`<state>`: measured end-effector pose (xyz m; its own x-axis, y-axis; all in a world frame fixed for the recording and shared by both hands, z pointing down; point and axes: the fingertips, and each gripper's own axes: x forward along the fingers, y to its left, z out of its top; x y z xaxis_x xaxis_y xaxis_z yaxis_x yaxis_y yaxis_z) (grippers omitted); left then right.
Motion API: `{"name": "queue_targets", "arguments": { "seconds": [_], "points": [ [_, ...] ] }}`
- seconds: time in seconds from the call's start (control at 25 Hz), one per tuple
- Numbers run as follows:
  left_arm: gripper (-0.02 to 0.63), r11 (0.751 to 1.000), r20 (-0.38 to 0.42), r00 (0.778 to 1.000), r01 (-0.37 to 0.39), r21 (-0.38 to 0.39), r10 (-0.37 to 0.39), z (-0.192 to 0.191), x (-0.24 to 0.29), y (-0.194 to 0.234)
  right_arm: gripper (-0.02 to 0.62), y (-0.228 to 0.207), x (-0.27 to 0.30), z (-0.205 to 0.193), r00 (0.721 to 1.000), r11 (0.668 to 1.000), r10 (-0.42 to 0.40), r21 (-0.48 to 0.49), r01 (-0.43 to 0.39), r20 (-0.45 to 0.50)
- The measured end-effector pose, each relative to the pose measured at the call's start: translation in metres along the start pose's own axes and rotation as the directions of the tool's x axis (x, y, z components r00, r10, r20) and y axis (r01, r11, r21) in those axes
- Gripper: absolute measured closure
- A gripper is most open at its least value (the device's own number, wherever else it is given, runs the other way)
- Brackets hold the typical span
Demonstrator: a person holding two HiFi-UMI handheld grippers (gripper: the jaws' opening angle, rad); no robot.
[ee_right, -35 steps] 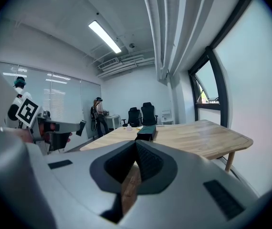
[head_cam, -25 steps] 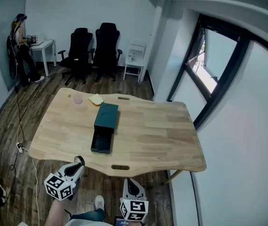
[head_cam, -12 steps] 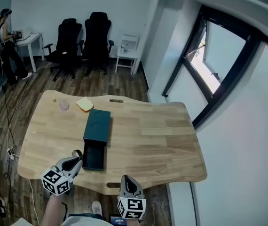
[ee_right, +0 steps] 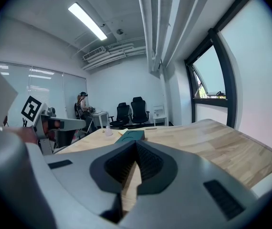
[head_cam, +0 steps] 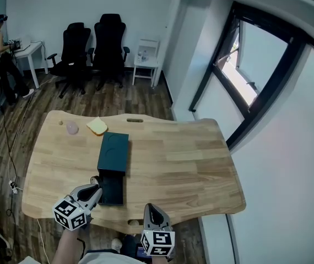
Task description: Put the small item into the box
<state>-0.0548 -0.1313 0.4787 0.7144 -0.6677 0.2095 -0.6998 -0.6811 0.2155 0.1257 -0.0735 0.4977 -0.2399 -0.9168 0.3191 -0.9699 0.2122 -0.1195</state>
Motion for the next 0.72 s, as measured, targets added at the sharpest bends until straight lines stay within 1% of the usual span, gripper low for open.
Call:
{"name": "queue_targets", "arguments": {
  "seconds": [0.44,0.56,0.72],
  "points": [
    [0.572,0.998,0.025,1.0,-0.009,0.059,0.008,0.031,0.018,0.008,0.591,0.008,0.029,0.018,0.997,0.998,0.07,-0.003,-0.07,0.032],
    [0.572,0.997,0.024,1.0,-0.004,0.074,0.003,0.033,0.024,0.008,0.591,0.005,0.035,0.02,0.996,0.997,0.075,-0.002,-0.075,0.044],
    [0.572,0.997,0.004,1.0,-0.01,0.08,0.01,0.025,0.024,0.009,0.591,0.002,0.037,0.015,0.997,0.997,0.072,0.008,-0.072,0.03]
  ]
}}
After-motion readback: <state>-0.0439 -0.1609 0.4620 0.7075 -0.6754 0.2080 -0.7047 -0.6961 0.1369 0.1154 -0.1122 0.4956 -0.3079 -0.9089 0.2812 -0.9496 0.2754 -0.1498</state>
